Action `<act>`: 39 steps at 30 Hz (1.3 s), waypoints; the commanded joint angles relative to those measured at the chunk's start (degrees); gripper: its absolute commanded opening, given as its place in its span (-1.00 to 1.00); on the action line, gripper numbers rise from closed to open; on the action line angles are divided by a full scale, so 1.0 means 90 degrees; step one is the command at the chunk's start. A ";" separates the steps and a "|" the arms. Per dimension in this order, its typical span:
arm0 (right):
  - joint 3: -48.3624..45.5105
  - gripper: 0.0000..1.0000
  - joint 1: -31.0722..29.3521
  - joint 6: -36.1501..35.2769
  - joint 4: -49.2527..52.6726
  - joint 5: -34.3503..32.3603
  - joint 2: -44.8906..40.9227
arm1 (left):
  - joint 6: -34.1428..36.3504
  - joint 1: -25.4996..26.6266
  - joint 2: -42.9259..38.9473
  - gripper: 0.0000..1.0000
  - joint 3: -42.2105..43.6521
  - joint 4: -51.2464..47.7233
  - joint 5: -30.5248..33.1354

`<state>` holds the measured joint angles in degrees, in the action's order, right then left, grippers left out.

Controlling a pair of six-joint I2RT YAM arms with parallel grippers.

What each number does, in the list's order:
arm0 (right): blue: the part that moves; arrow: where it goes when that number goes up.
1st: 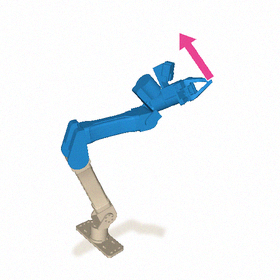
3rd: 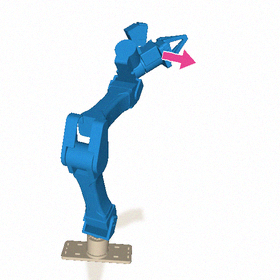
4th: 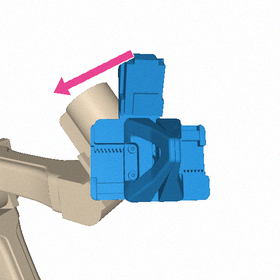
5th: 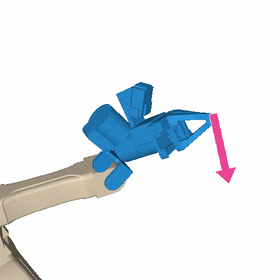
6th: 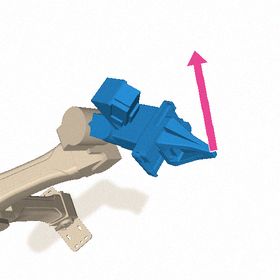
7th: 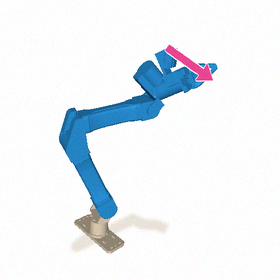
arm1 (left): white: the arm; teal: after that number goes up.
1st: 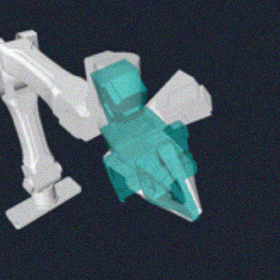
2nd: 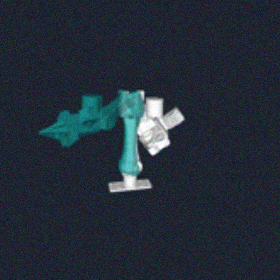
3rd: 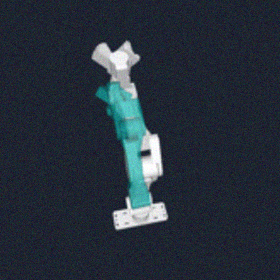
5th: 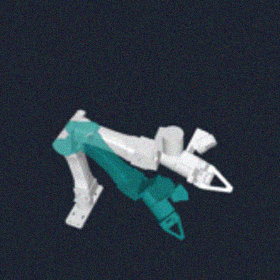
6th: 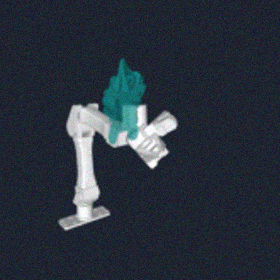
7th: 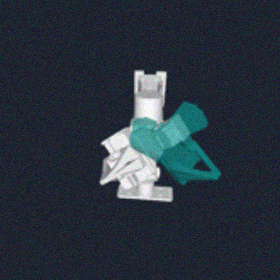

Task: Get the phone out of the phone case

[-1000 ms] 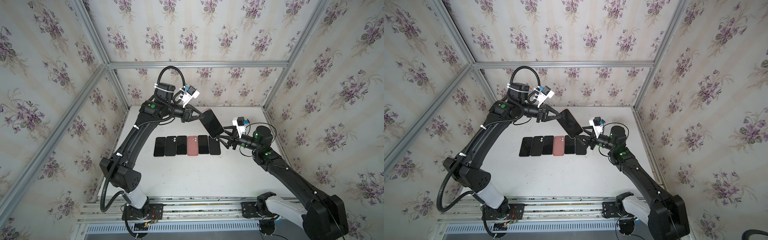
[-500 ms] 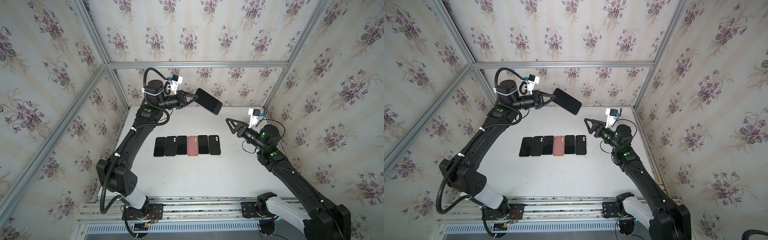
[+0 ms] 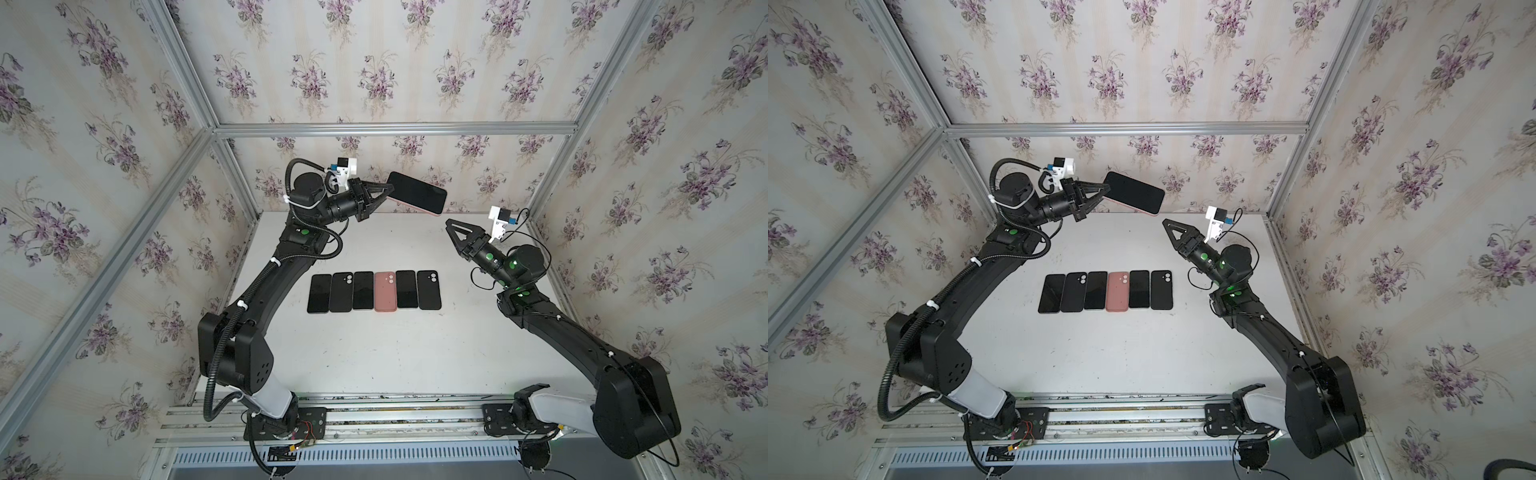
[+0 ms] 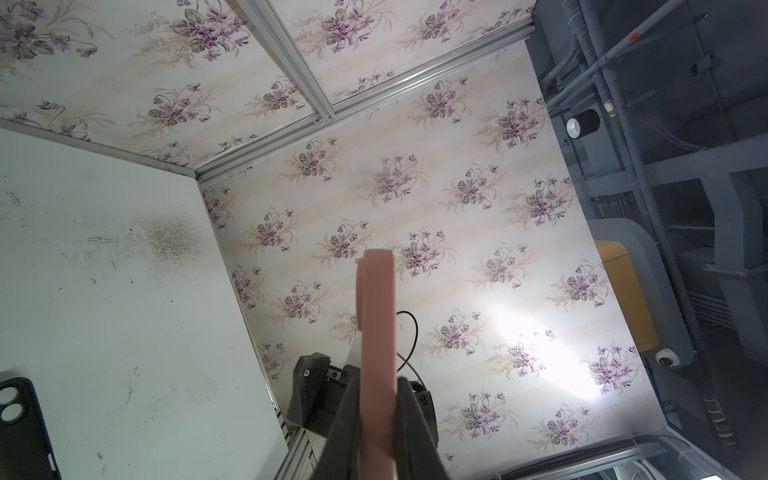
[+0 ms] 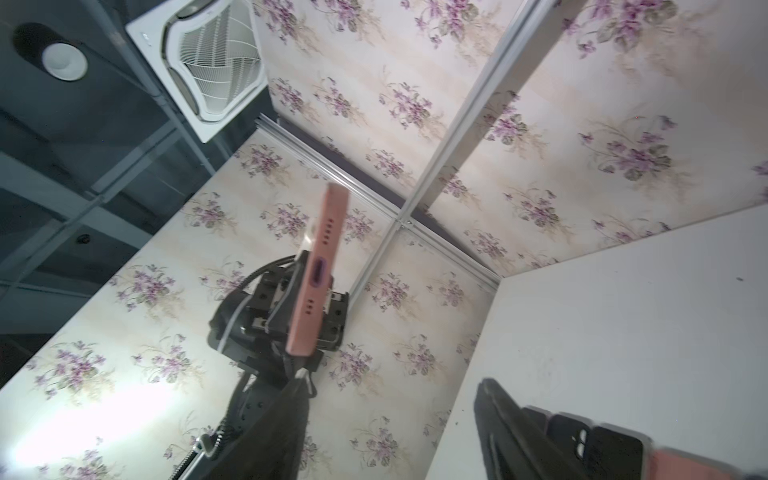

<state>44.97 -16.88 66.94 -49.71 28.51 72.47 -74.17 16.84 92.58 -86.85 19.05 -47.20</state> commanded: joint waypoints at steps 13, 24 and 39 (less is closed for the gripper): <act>0.0489 -0.15 -0.0319 0.0532 -0.1353 0.0261 0.0704 | -0.0274 0.0043 -0.0049 -1.00 0.0157 0.0812 0.0020; 0.0483 -0.58 -0.0360 0.0621 -0.1555 0.0414 0.0824 | -0.0349 0.0033 0.0026 -1.00 0.0114 0.0857 0.0068; 0.0092 -1.00 -0.0195 -0.1160 -0.3078 0.2234 0.1567 | -0.1046 0.0061 0.0173 -1.00 -0.0342 0.0730 -0.0483</act>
<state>44.62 -18.74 67.26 -79.13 38.63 86.00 -78.28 17.28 94.67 -88.12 19.81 -49.78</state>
